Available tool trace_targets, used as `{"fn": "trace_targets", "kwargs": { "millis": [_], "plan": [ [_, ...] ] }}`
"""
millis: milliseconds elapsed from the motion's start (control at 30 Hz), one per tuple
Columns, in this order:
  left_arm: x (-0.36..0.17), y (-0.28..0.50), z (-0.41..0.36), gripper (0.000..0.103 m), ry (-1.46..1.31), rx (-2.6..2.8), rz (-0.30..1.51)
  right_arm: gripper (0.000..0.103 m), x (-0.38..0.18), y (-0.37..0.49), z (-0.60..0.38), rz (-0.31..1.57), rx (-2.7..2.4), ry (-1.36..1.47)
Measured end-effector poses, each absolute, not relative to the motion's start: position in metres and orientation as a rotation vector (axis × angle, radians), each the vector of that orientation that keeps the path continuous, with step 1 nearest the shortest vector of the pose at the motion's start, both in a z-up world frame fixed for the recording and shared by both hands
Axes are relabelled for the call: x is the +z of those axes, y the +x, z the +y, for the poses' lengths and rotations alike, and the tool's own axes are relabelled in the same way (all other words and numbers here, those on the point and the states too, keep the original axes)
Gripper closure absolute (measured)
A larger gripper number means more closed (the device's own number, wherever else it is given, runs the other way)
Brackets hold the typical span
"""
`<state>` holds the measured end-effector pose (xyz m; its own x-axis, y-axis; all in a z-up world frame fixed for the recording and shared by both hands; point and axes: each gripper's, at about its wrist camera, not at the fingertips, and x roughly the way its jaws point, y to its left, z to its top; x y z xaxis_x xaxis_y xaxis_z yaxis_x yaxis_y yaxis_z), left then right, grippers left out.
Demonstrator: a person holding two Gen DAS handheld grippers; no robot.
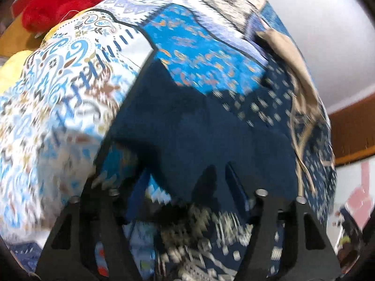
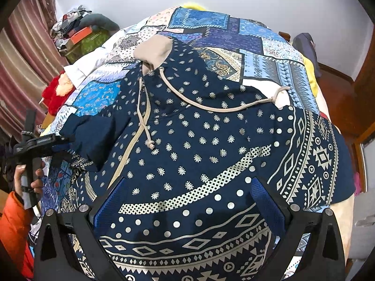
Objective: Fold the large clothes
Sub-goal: 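Grasp a navy sleeve cuff with the left gripper and lift it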
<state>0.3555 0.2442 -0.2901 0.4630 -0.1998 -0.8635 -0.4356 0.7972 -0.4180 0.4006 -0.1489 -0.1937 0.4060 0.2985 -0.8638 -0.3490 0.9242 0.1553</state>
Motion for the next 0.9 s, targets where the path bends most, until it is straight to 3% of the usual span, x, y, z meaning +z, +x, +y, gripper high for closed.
{"fn": "trace_targets", "kwargs": {
  "millis": [33,67,100,233,367,600,733,900],
  "plan": [
    [-0.294,0.362,0.247,0.063,-0.668,0.180,1.100,0.000,-0.194,0.401,-0.150,1.079,0.407,-0.050],
    [-0.296,0.367,0.249,0.081,-0.665,0.208,1.105,0.000,-0.195,0.402,-0.151,1.081,0.403,-0.047],
    [-0.297,0.371,0.250,0.090,-0.653,0.241,1.109,0.000,-0.195,0.403,-0.153,1.082,0.398,-0.045],
    [-0.266,0.381,0.234,0.092,-0.494,0.308,1.045,0.000,-0.195,0.403,-0.161,1.074,0.379,-0.048],
    [-0.197,0.389,0.186,0.093,-0.239,0.280,0.915,0.000,-0.197,0.401,-0.175,1.067,0.360,-0.038],
    [-0.084,0.401,0.074,0.093,-0.074,0.017,0.735,0.000,-0.186,0.394,-0.203,1.032,0.344,0.046],
    [-0.068,0.413,0.000,0.093,-0.043,-0.143,0.743,0.000,-0.173,0.387,-0.223,0.995,0.332,0.080],
    [-0.104,0.429,-0.075,0.093,-0.003,-0.266,0.846,0.000,-0.160,0.380,-0.252,0.967,0.296,0.096]
  ]
}}
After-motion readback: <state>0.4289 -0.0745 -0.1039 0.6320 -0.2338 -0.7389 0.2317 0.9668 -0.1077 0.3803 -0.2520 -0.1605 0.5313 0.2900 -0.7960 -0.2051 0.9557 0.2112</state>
